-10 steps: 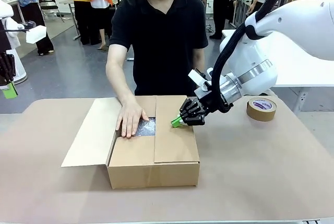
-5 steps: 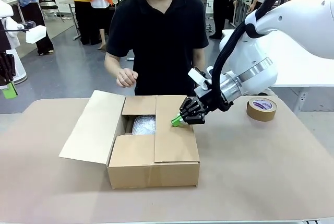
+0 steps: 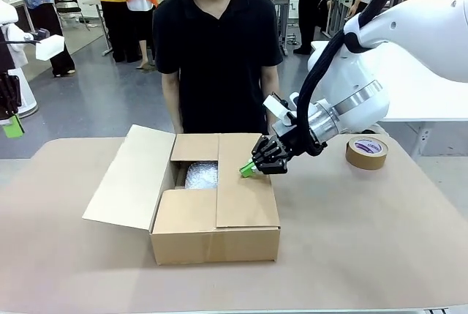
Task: Wrap the clocks to prevent damage.
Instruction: Push the left (or right) flap of the Package Box to close it.
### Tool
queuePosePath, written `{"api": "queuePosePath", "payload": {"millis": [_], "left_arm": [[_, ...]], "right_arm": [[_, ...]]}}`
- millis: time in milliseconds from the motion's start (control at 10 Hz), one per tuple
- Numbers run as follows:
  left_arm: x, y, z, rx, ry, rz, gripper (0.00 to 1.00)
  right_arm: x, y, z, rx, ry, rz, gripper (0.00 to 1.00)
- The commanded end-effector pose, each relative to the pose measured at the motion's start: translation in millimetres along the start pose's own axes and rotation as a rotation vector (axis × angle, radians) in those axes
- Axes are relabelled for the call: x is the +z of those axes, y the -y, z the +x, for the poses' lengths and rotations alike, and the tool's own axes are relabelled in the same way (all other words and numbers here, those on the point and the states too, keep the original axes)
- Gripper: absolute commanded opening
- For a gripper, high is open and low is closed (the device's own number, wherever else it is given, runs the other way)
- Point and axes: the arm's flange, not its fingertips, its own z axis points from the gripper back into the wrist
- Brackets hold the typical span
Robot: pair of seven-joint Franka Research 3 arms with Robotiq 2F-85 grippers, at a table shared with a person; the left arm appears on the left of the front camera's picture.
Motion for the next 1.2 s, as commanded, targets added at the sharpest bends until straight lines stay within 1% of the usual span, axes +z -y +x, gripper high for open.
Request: {"api": "queuePosePath", "payload": {"millis": [0,300,400,500,600,700,800,900,1000,1100], "left_arm": [[2.6,0.2,0.1,0.012,-0.012,-0.002,0.01],[0.0,0.0,0.0,0.0,0.0,0.0,0.01],[-8.7,-13.1,-13.3,-0.235,0.24,0.007,0.01],[-21.2,-11.4,-34.6,-0.364,0.533,0.012,0.01],[-18.8,-28.4,-50.1,-0.427,0.725,0.023,0.01],[-18.2,-42.8,-62.0,-0.515,0.897,0.005,0.01],[-45.7,-32.6,-82.6,-0.536,1.033,0.028,0.01],[-55.2,-41.7,-84.4,-0.484,1.099,0.034,0.01],[-58.6,-61.4,-80.2,-0.399,1.134,-0.015,0.01],[-69.1,-52.7,-82.1,-0.351,1.096,0.0,0.01]], "right_arm": [[-1.8,-0.2,-3.5,-0.012,0.004,-0.005,0.01],[-1.8,-0.2,-3.5,-0.012,0.004,-0.005,0.01],[-1.8,-0.2,-3.5,-0.012,0.004,-0.005,0.01],[-1.8,-0.2,-3.5,-0.012,0.004,-0.005,0.01],[-1.8,-0.2,-3.5,-0.012,0.004,-0.005,0.01],[-1.8,-0.2,-3.5,-0.012,0.004,-0.005,0.01],[-1.8,-0.2,-3.5,-0.012,0.004,-0.005,0.01],[-1.8,-0.2,-3.5,-0.012,0.004,-0.005,0.01],[-1.8,-0.2,-3.5,-0.012,0.004,-0.005,0.01],[-1.8,-0.2,-3.5,-0.012,0.004,-0.005,0.01]]}}
